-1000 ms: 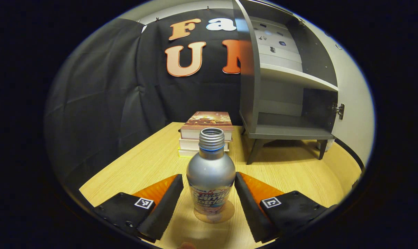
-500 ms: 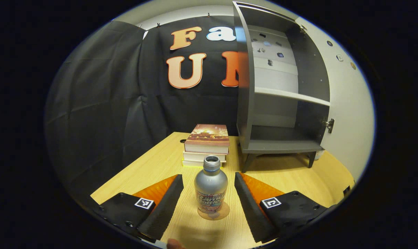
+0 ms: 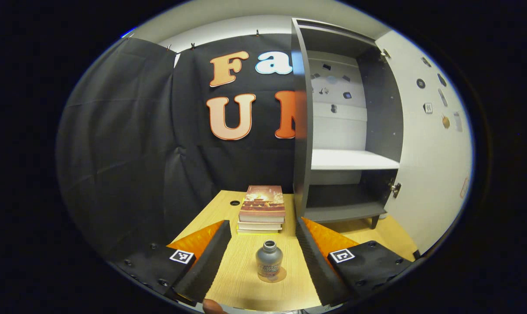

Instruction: Open the cabinet door with the right hand, grasp the bottle in the cabinet with the left hand and place it on the coaster, then close the cabinet door with the right hand.

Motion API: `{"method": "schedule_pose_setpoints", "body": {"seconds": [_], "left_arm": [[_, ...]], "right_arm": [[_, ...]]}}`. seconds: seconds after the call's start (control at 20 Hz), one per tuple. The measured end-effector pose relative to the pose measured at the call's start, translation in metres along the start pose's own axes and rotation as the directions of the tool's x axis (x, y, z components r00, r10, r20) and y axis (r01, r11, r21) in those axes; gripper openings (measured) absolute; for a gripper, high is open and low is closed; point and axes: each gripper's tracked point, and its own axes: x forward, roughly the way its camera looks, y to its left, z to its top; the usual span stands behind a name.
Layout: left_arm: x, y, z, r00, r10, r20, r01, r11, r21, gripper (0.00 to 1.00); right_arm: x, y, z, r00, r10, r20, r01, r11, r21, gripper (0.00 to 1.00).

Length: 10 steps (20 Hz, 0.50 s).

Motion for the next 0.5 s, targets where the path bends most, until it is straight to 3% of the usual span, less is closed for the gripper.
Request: {"method": "schedule_pose_setpoints", "body": {"seconds": [0.25,0.3,0.35,0.45,0.5], "left_arm": [[-0.021,0.009,0.067,0.999,0.032,0.029,-0.033,0.999,0.019,0.97],[-0.024,0.009,0.079,0.999,0.030,0.034,-0.030,0.999,0.020,0.94],[-0.028,0.008,0.091,0.999,0.028,0.040,-0.029,0.999,0.014,0.97],[-0.034,0.012,0.115,0.997,0.026,0.069,-0.026,1.000,-0.009,0.97],[-0.036,0.016,0.126,0.996,0.031,0.084,-0.030,0.999,-0.018,0.97]], "right_arm": [[0.000,0.005,-0.001,0.999,0.031,-0.008,-0.031,0.999,-0.005,0.96],[0.000,0.007,-0.002,0.999,0.038,-0.008,-0.038,0.999,-0.005,0.91],[0.000,0.008,-0.001,0.999,0.043,-0.006,-0.043,0.999,-0.009,0.96],[0.000,0.007,0.001,0.999,0.045,0.003,-0.045,0.999,-0.028,0.96],[0.001,0.006,0.000,0.999,0.048,0.003,-0.047,0.998,-0.034,0.88]]}}
